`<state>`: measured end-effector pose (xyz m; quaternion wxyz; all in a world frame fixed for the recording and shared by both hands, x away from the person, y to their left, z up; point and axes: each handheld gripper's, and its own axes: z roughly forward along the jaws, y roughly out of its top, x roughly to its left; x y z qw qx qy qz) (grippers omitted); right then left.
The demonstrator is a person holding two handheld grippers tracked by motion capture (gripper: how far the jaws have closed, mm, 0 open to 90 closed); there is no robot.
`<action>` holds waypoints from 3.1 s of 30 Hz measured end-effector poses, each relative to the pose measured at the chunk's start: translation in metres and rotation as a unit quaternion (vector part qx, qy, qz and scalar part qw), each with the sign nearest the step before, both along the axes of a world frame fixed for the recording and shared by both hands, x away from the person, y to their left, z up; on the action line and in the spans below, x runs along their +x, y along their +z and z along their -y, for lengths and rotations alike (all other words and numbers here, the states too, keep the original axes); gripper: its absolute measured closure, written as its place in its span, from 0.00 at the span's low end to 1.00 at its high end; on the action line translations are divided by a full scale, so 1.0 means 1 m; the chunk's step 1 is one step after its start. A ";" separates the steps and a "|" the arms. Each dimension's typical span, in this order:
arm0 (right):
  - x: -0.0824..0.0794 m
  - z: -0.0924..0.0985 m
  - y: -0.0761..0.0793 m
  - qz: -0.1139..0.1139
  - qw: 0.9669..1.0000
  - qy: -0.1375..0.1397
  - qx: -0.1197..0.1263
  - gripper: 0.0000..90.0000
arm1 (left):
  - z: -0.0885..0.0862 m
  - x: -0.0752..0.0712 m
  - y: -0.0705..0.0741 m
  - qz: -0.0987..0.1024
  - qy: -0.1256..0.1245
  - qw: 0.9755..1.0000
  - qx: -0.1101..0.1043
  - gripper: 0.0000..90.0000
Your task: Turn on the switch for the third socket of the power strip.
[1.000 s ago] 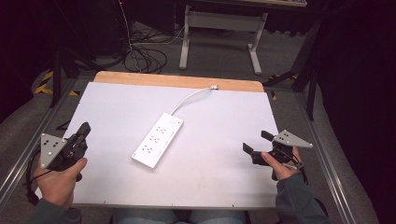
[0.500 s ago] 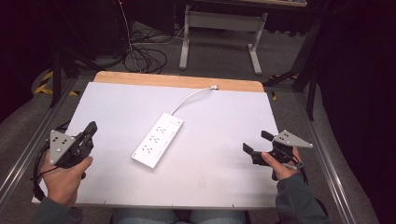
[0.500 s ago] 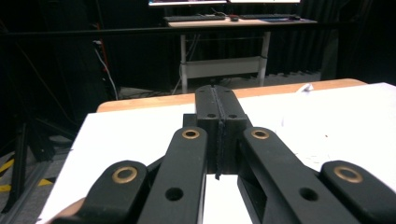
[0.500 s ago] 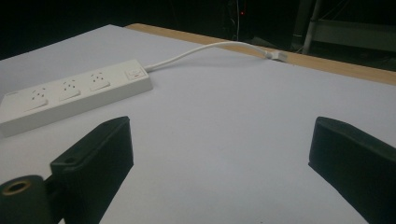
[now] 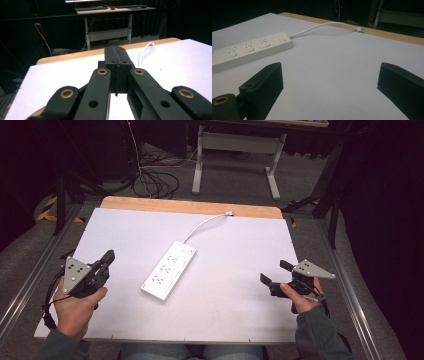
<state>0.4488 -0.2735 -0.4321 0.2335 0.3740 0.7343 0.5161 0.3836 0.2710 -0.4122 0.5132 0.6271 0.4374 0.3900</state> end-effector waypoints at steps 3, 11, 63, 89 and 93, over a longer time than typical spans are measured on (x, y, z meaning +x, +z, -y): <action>0.000 0.000 0.000 -0.001 1.000 0.000 0.000 0.08 | 0.003 0.001 0.000 -0.001 -0.008 1.000 0.003 1.00; 0.000 0.000 0.000 0.000 1.000 0.000 0.000 0.08 | 0.015 0.005 -0.002 -0.012 -0.035 0.999 0.012 1.00; 0.000 0.000 -0.001 -0.003 1.000 -0.002 -0.002 0.08 | 0.079 0.032 -0.025 -0.103 -0.151 0.979 0.085 1.00; 0.000 0.000 -0.001 -0.003 1.000 -0.001 -0.002 0.08 | 0.104 0.049 -0.046 -0.190 -0.182 0.956 0.129 1.00; 0.000 0.000 -0.001 -0.002 1.000 -0.001 -0.001 0.08 | 0.106 0.051 -0.049 -0.197 -0.184 0.952 0.145 1.00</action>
